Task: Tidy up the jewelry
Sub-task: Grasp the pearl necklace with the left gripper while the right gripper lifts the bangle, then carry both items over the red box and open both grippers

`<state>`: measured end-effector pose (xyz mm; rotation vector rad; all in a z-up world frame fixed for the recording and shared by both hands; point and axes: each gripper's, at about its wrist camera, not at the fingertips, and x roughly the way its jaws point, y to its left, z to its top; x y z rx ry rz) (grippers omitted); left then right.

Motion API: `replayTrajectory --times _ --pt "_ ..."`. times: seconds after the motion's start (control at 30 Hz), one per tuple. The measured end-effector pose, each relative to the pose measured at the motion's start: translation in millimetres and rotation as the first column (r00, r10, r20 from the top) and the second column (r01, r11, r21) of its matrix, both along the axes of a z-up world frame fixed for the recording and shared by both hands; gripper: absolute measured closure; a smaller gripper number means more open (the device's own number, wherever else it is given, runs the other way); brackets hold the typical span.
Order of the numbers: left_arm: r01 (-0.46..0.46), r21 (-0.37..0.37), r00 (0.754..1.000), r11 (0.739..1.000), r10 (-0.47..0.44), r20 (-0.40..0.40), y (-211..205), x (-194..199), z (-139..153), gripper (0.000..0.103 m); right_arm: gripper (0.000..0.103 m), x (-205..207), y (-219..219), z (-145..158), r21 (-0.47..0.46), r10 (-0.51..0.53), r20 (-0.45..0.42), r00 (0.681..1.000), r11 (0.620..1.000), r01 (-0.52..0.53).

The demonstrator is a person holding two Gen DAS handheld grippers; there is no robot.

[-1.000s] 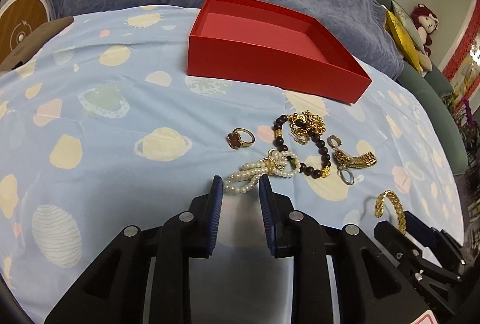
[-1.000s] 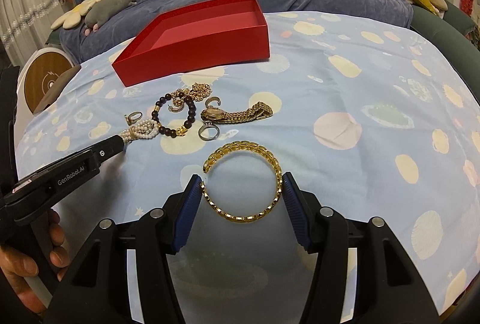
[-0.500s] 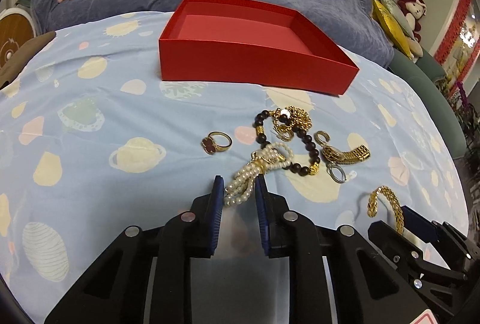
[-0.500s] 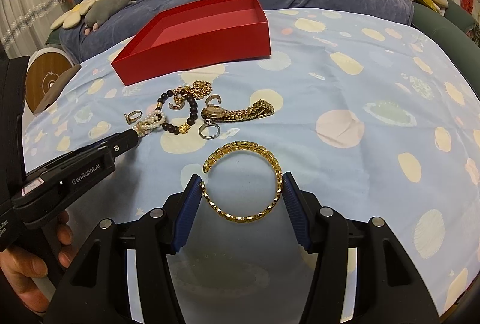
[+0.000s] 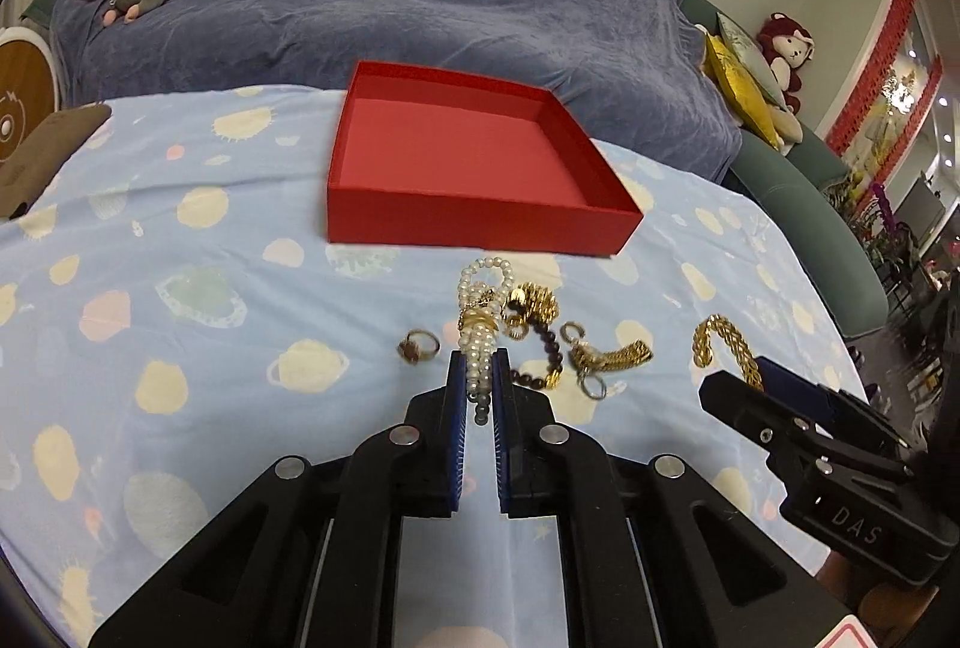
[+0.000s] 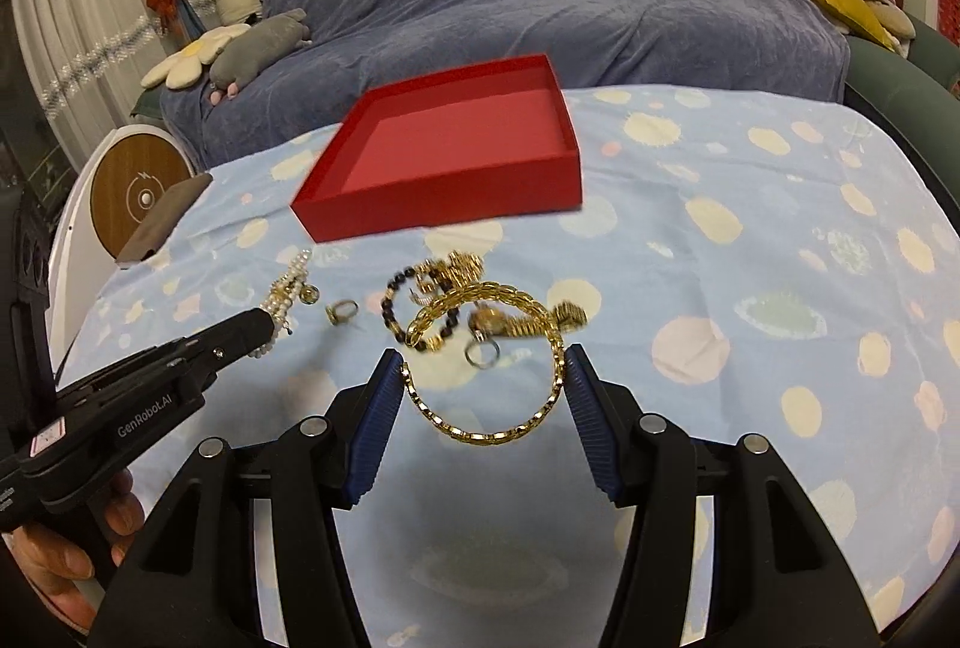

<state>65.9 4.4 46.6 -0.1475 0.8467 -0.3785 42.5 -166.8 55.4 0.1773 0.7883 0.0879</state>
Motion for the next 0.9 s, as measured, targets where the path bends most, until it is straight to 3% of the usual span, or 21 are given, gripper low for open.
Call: replayTrajectory --times 0.17,0.3,0.6,0.8,0.9 --pt "0.002 0.032 0.998 0.999 -0.004 0.057 -5 53 33 0.097 0.05 63 6 35 -0.048 0.051 0.064 0.997 0.998 -0.048" --pt "-0.021 0.069 0.995 0.997 0.014 0.103 -9 106 43 0.097 0.05 124 4 36 -0.065 0.059 0.069 0.996 0.996 -0.055" --pt "-0.046 0.112 0.997 0.993 0.039 0.065 -26 224 15 0.097 0.05 248 -9 7 -0.045 0.043 0.02 0.999 0.998 -0.042" --pt "-0.034 0.149 0.998 0.988 0.026 0.054 -40 265 -2 0.097 0.05 293 -19 -20 -0.03 0.028 -0.054 0.998 0.999 -0.03" --pt "-0.064 0.158 0.997 0.985 0.057 0.046 -40 278 -8 0.095 0.047 300 -21 -22 -0.045 0.017 -0.048 0.999 0.999 -0.019"
